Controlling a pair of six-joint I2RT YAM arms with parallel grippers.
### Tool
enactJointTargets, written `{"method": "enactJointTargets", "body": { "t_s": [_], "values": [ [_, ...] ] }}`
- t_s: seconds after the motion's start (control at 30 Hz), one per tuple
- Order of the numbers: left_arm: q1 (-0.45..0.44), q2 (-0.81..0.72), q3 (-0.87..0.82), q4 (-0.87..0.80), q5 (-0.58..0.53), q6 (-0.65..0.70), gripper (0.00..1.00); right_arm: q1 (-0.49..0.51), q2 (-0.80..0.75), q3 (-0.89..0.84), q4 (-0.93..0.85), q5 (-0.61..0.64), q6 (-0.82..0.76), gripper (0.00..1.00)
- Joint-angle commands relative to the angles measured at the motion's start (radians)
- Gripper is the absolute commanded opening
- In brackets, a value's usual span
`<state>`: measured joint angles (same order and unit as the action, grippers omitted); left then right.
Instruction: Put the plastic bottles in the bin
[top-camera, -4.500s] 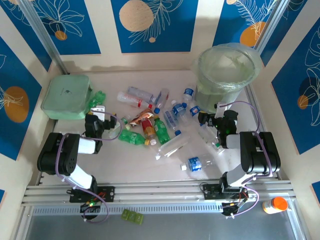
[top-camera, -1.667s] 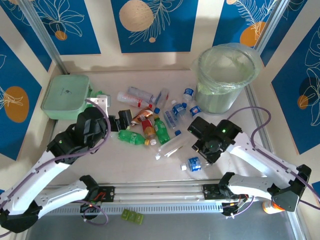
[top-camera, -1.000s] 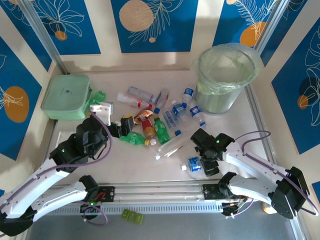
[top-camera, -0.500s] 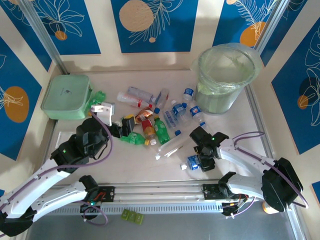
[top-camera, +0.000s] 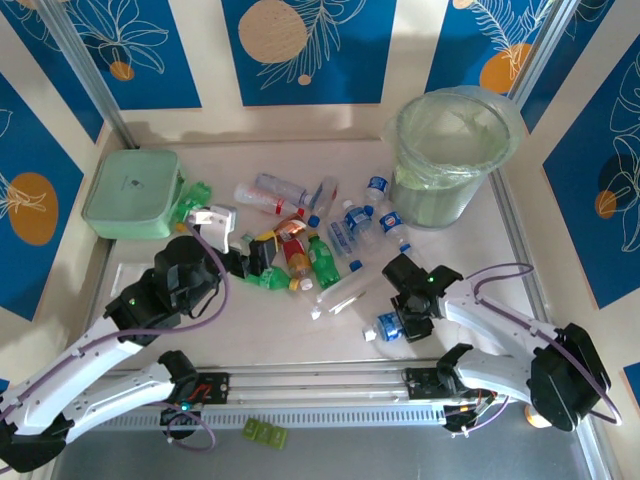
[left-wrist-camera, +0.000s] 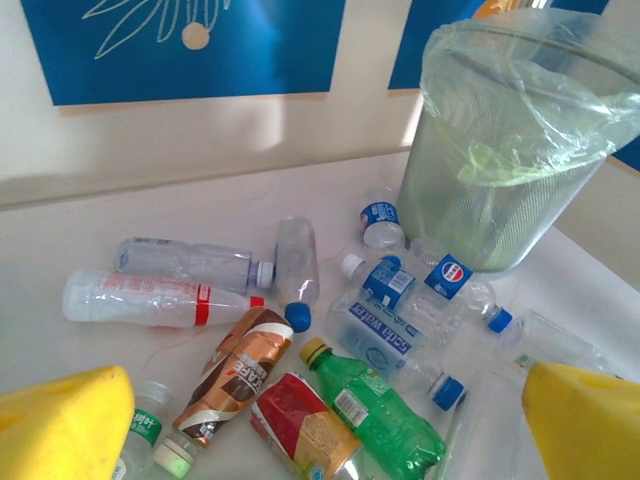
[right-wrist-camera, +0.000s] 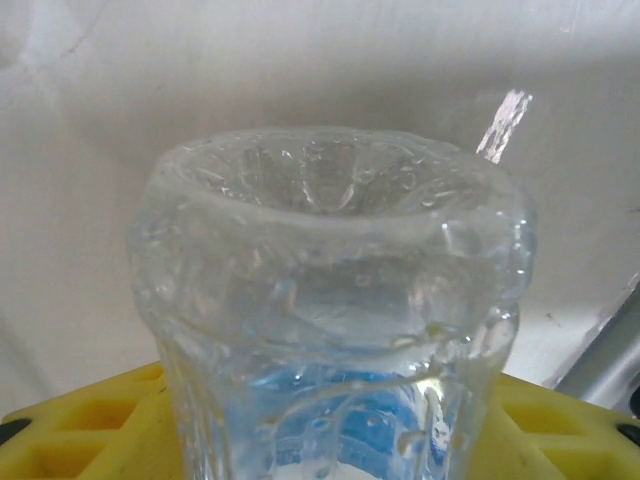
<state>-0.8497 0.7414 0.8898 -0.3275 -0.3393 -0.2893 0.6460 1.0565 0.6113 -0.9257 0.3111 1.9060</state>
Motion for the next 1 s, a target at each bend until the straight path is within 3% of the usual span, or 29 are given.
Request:
{"method": "enactJointTargets", "body": {
  "t_s": [0.0, 0.17, 0.3, 0.47, 0.67, 0.8, 0.97],
  "values": [
    [-0.011, -0.007, -0.008, 0.038, 0.083, 0.016, 0.97, 0.027, -0.090, 0.049, -0.049, 0.041, -0.128, 0.52],
    [-0.010, 0.037, 0.050, -0.013, 0.120, -0.032, 0.96, 0.085, -0.243, 0.106, 0.051, 0.081, -0.434, 0.50],
    [-0.010, 0.118, 0.170, -0.132, 0.111, -0.051, 0.98, 0.064, -0.288, 0.169, 0.153, 0.008, -0.686, 0.49],
    [-0.011, 0.198, 0.250, -0.158, 0.183, -0.029, 0.95, 0.028, -0.231, 0.361, 0.169, -0.008, -0.977, 0.49],
    [-0.009, 0.232, 0.218, -0.120, 0.168, 0.000, 0.94, -0.035, -0.066, 0.680, 0.150, 0.046, -1.268, 0.49],
    [-0.009, 0.225, 0.142, -0.057, 0.162, 0.001, 0.94, -0.135, 0.050, 0.889, 0.167, 0.040, -1.390, 0.49],
    [-0.009, 0.239, 0.114, -0.043, 0.152, 0.030, 0.94, -0.355, 0.229, 1.113, 0.210, -0.003, -1.485, 0.48]
  ]
}}
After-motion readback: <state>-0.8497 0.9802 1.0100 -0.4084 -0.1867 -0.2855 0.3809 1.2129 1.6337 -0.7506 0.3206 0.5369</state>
